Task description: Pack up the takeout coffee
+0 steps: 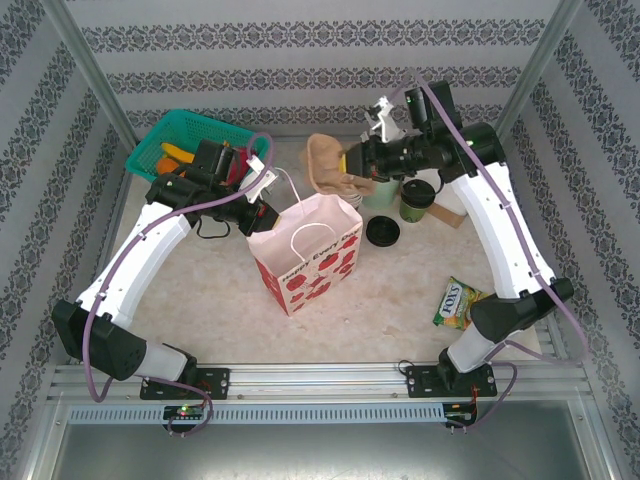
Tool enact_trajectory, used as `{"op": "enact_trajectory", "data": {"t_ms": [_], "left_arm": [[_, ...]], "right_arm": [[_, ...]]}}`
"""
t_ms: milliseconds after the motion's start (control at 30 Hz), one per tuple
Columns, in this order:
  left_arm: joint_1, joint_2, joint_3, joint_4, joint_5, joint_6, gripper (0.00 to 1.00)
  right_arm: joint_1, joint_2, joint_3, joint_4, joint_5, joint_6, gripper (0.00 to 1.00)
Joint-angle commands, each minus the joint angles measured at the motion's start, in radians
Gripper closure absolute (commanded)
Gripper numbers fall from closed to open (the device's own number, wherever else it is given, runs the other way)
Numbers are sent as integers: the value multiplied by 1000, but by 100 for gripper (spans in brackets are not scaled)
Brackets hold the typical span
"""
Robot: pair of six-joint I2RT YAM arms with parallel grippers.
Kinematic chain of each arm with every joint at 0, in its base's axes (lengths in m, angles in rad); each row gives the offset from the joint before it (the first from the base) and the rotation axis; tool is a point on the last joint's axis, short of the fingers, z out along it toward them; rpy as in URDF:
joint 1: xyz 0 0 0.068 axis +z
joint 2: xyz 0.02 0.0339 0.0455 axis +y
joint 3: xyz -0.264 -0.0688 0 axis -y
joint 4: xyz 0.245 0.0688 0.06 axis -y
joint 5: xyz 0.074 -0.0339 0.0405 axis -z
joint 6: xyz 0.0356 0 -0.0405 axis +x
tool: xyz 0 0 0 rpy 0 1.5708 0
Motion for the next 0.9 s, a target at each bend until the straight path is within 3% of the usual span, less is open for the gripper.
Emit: {"op": "enact_trajectory", "data": {"t_ms": [0, 333, 867], "left_arm": [[12, 4, 2, 34, 36, -14, 100], [11, 12, 0, 36, 38, -21, 99], [11, -2, -5, 57, 36, -45, 99]], "right_arm": [[28, 2, 14, 122, -177, 82, 100], [88, 33, -103, 169, -293, 71, 100], [103, 21, -267, 43, -45, -16, 100]]}}
